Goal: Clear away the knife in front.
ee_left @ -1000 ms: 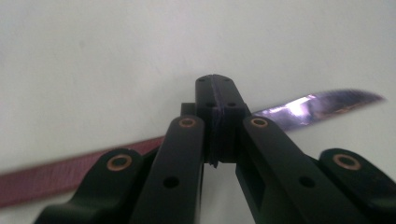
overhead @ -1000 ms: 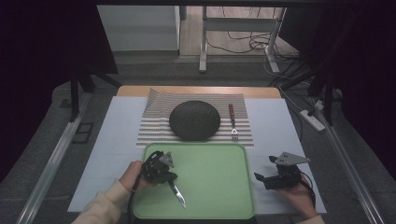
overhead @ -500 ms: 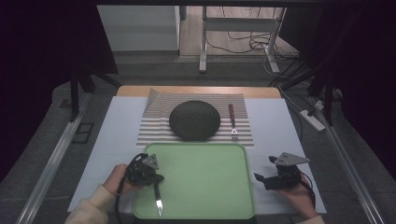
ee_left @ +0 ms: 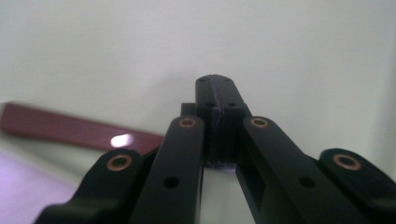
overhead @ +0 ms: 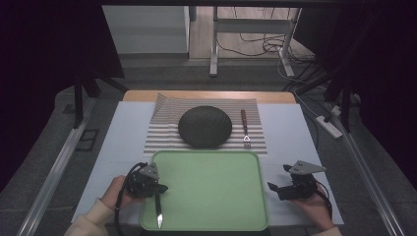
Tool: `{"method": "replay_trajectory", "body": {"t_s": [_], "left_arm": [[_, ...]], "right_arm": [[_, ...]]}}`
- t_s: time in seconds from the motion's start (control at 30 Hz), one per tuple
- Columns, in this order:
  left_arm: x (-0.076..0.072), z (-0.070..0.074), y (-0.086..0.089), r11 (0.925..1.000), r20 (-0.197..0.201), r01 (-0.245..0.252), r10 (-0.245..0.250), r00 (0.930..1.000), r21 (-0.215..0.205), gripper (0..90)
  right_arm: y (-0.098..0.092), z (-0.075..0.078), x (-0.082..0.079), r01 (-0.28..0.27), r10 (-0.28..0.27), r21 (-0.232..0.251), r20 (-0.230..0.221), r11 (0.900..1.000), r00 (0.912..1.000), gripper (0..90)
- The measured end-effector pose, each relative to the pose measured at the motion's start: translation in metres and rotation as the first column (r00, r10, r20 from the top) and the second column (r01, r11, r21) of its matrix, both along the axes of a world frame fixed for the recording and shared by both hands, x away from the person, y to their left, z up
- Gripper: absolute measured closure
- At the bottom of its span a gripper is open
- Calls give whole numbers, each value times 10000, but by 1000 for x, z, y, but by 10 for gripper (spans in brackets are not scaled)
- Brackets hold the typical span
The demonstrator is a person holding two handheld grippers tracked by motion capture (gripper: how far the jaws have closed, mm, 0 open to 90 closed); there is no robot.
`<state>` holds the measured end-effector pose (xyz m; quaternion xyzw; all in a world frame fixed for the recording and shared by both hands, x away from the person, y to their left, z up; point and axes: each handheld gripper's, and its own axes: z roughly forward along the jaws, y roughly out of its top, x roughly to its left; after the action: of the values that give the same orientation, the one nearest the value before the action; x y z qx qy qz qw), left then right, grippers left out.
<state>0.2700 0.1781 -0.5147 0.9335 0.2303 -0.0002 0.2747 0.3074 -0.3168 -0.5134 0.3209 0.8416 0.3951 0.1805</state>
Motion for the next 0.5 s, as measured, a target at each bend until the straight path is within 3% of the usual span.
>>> {"method": "replay_trajectory", "body": {"t_s": [0.1,0.5], "left_arm": [[-5,-4,-3,9994,-104,114,-111,9999,315,890],[-9,-6,22,9967,-199,-802,805,9966,133,890]], "right_arm": [[0,0,0,-30,30,-53,-13,10000,10000,81],[0,0,0,-19,19,-22,-34,10000,10000,81]]}}
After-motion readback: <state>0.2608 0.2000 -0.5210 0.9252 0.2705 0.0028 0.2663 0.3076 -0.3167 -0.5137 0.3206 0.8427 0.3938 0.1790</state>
